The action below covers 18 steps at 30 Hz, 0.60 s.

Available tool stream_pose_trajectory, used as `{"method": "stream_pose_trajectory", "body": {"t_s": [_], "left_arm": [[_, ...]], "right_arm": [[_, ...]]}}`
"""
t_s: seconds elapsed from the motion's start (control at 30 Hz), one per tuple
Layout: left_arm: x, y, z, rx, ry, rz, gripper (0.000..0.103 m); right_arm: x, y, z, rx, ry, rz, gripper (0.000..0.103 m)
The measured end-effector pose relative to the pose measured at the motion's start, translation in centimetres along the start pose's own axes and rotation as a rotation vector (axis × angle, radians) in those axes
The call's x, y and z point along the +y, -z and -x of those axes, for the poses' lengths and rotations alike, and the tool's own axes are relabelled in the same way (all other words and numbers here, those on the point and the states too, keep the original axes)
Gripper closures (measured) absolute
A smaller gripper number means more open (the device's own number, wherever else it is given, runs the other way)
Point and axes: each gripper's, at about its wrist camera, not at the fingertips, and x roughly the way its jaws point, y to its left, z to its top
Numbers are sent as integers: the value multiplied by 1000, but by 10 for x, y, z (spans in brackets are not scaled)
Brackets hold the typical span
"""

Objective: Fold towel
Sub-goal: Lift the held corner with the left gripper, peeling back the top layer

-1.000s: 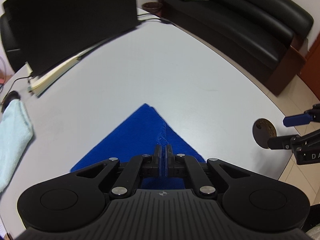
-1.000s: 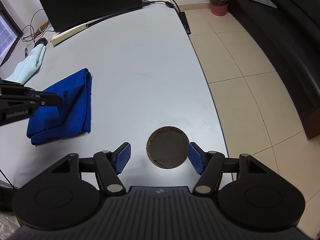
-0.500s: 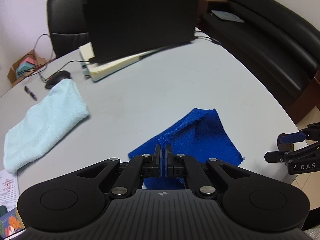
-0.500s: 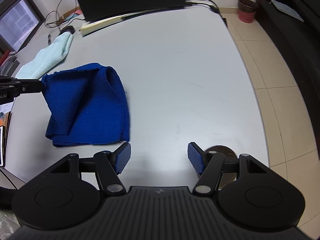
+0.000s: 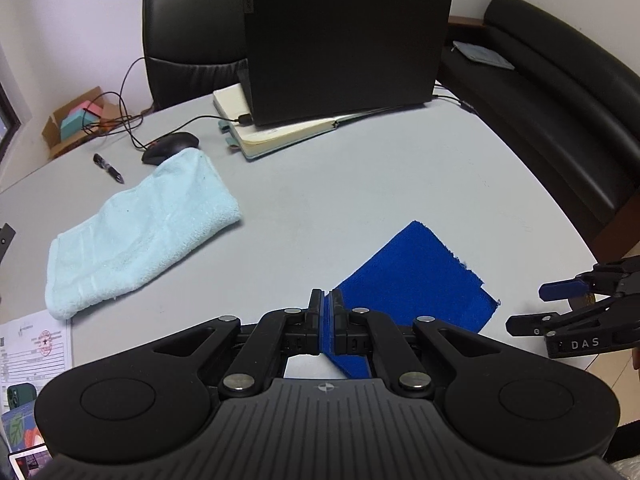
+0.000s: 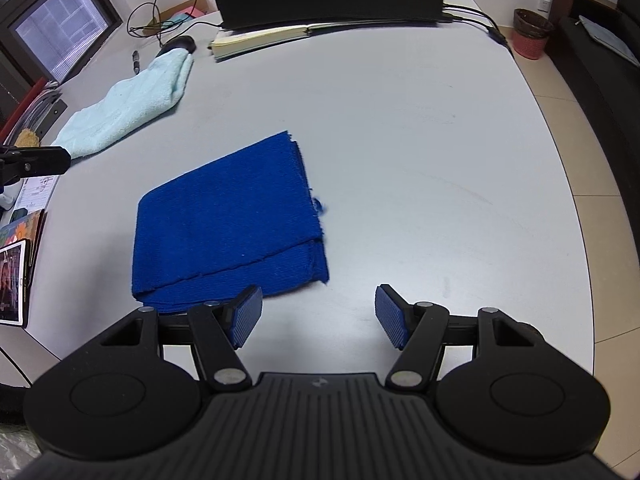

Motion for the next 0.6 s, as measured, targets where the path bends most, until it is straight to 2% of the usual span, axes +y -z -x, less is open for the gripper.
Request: {"method": "stream_pose_trajectory", "body": {"t_s": [0.23, 0.6], "left_arm": [[-13, 6, -10, 35, 48, -23, 100], [-43, 3, -35, 71, 115, -83, 99]], "right_arm": [[1, 1, 1, 6, 14, -1, 39], [-26, 15, 13, 9, 65, -49, 39]]}}
